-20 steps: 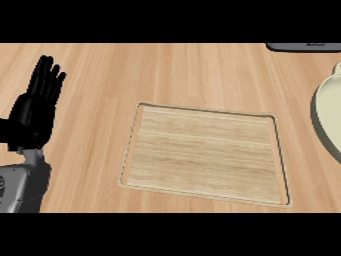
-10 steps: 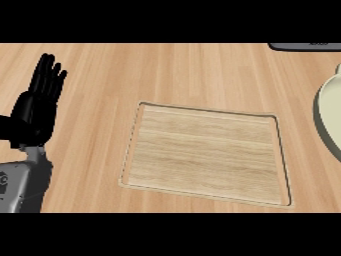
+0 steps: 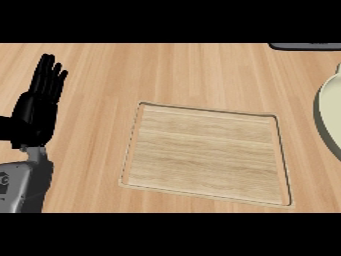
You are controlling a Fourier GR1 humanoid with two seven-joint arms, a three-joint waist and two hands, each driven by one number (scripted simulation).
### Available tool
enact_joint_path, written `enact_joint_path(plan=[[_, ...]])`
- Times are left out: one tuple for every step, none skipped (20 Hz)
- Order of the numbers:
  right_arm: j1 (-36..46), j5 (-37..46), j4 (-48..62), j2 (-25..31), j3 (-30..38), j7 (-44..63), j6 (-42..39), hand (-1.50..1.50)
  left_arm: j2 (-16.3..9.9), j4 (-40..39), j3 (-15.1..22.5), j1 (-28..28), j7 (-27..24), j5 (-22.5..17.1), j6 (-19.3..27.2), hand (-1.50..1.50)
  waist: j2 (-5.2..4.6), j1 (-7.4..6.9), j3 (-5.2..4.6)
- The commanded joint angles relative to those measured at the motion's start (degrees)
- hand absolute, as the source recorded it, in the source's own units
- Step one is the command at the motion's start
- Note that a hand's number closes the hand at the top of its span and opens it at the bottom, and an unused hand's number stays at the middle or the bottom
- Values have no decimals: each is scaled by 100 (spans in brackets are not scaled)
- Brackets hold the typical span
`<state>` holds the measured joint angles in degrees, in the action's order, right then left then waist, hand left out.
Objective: Pick the tomato from the tray and place it in the pot
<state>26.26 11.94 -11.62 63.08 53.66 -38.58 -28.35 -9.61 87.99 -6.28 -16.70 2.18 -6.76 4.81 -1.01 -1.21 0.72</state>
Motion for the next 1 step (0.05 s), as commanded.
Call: enact_joint_path(plan=[[-269, -77, 6, 178, 63, -459, -581, -150, -86, -25, -88, -2, -11, -80, -89, 0, 5, 24, 5]])
